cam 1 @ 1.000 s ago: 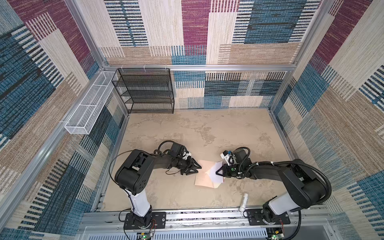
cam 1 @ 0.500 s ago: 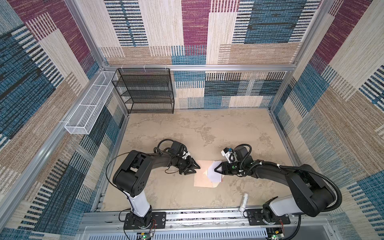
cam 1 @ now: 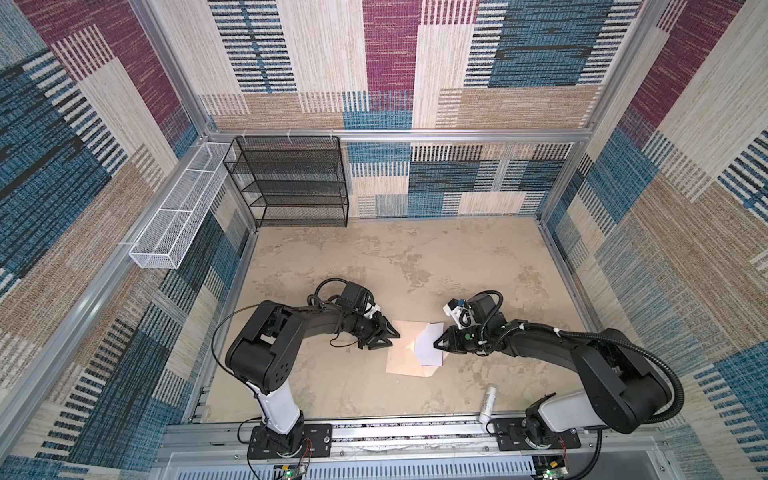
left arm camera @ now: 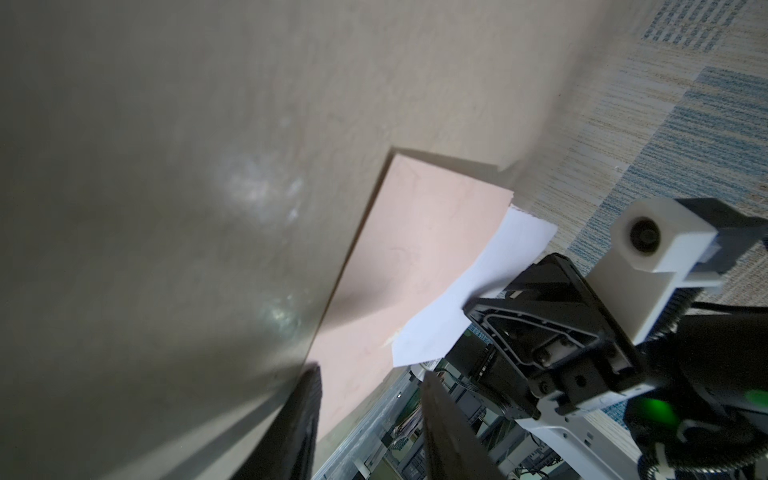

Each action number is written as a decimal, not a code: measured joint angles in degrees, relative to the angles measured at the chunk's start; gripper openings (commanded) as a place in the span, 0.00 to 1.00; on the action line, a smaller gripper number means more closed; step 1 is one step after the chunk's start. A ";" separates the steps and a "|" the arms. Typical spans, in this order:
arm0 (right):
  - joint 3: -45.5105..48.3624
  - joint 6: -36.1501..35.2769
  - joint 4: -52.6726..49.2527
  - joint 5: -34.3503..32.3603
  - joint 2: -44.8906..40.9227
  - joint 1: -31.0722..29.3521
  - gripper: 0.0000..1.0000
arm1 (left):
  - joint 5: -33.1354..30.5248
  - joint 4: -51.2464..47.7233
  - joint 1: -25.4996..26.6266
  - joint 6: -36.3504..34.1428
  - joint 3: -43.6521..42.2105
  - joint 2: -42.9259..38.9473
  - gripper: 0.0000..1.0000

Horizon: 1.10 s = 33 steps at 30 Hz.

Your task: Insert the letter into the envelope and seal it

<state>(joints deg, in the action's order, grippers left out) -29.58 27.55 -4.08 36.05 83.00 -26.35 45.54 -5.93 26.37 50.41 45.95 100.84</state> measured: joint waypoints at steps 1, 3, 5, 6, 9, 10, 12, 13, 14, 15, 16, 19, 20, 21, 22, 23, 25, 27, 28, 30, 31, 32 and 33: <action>0.09 0.11 0.11 0.09 0.35 0.00 0.13 | 0.00 0.04 -0.02 0.00 0.00 0.00 0.43; 0.31 0.17 0.55 0.44 1.09 0.00 0.10 | 0.09 0.35 -0.02 0.02 -0.22 0.00 0.43; 0.46 0.48 1.25 0.68 1.88 -0.04 0.09 | 0.37 0.81 -0.02 0.07 -0.50 0.00 0.43; 0.50 0.48 1.64 0.90 2.27 -0.04 0.09 | 0.55 1.11 -0.02 0.15 -0.70 0.00 0.43; 0.50 0.50 2.49 1.27 3.21 -0.04 0.08 | 0.94 1.73 -0.11 0.20 -0.98 0.00 0.43; 0.50 0.55 2.80 1.44 3.39 -0.04 0.08 | 0.98 1.90 -0.11 0.20 -1.07 0.00 0.43; 0.50 0.87 3.58 1.92 3.89 -0.04 0.08 | 1.09 2.05 -0.11 0.22 -1.14 0.00 0.43; 0.50 0.90 4.02 2.16 4.24 -0.04 0.08 | 1.09 2.10 -0.11 0.22 -1.18 0.00 0.43; 0.44 0.92 4.42 2.47 4.66 -0.04 0.08 | 1.11 2.14 -0.11 0.22 -1.18 0.00 0.43; 0.35 1.11 4.68 2.56 4.98 -0.04 0.08 | 1.11 2.21 -0.11 0.22 -1.22 0.00 0.43; 0.26 1.14 5.05 2.82 5.38 -0.04 0.08 | 1.11 2.25 -0.11 0.24 -1.22 0.00 0.43; -0.13 1.53 5.86 3.78 6.51 -0.09 0.08 | 1.14 2.32 -0.11 0.33 -1.27 0.00 0.43; -0.28 1.53 5.99 4.04 6.82 -0.17 0.08 | 1.14 2.32 -0.11 0.39 -1.27 -0.02 0.43; -0.39 1.53 6.19 4.31 7.08 -0.22 0.08 | 1.14 2.34 -0.13 0.39 -1.27 -0.02 0.43; -0.55 1.53 6.40 4.66 7.43 -0.31 0.08 | 1.14 2.34 -0.11 0.39 -1.29 -0.02 0.43; -0.81 1.53 6.47 5.03 7.78 -0.44 0.08 | 1.16 2.34 -0.11 0.39 -1.29 -0.02 0.43; -1.33 1.49 6.58 5.53 8.44 -0.70 0.08 | 1.16 2.36 -0.11 0.39 -1.29 -0.02 0.43; -1.81 0.83 6.47 5.97 8.98 -0.81 0.08 | 1.16 2.34 -0.11 0.39 -1.27 -0.02 0.43; -2.08 0.59 6.19 6.08 9.16 -0.81 0.07 | 1.14 2.32 -0.11 0.39 -1.25 -0.02 0.43; -2.49 -0.63 5.49 6.60 9.29 -0.81 0.07 | 1.14 2.21 -0.11 0.39 -1.18 0.00 0.43; -2.67 -1.38 4.79 6.99 9.29 -0.79 0.06 | 1.11 2.10 -0.11 0.39 -1.11 0.00 0.43; -2.78 -2.14 4.28 7.08 9.29 -0.79 0.06 | 1.09 2.01 -0.11 0.39 -1.05 0.00 0.43; -2.84 -2.84 3.67 7.34 9.29 -0.79 0.05 | 1.11 1.97 -0.11 0.37 -1.03 0.04 0.43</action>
<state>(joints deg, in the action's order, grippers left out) -32.42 24.71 -0.40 43.40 92.29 -27.14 46.65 -3.97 26.26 50.78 44.93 100.88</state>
